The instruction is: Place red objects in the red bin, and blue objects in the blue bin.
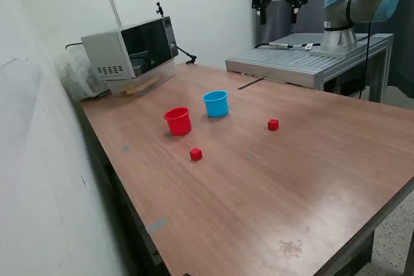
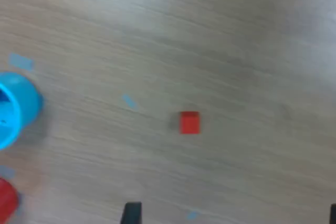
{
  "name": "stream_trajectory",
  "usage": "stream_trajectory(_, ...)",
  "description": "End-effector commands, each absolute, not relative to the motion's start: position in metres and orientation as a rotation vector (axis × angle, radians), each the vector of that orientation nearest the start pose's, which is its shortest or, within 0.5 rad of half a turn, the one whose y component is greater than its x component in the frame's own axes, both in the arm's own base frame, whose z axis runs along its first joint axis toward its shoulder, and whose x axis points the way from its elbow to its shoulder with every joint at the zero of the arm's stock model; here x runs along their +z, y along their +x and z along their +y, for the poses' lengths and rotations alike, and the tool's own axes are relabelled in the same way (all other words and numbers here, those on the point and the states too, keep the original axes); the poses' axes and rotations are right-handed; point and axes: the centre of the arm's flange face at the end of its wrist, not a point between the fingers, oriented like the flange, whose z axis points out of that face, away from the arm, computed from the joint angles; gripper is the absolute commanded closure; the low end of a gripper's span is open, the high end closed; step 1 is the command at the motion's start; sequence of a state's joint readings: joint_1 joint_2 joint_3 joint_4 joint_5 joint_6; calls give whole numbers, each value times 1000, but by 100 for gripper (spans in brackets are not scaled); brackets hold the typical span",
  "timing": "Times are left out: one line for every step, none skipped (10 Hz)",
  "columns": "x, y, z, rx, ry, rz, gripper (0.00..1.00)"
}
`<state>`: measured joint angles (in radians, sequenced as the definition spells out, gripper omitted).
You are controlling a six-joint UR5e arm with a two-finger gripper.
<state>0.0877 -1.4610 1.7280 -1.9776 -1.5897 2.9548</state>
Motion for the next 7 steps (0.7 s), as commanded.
stream_trajectory(389,-517,-206,129,-2642,1888,0)
stream_trajectory(364,-530,-210,110,-2637,1882,0)
stream_trajectory(335,-542,-216,102,-2641,1870,0)
stream_trajectory(301,-555,-218,90,-2636,1866,0)
stream_trajectory(272,-567,-218,72,-2624,1864,0)
stream_trajectory(244,-580,-214,61,-2612,1871,0)
stream_trajectory(225,-583,-213,34,-2599,1859,0)
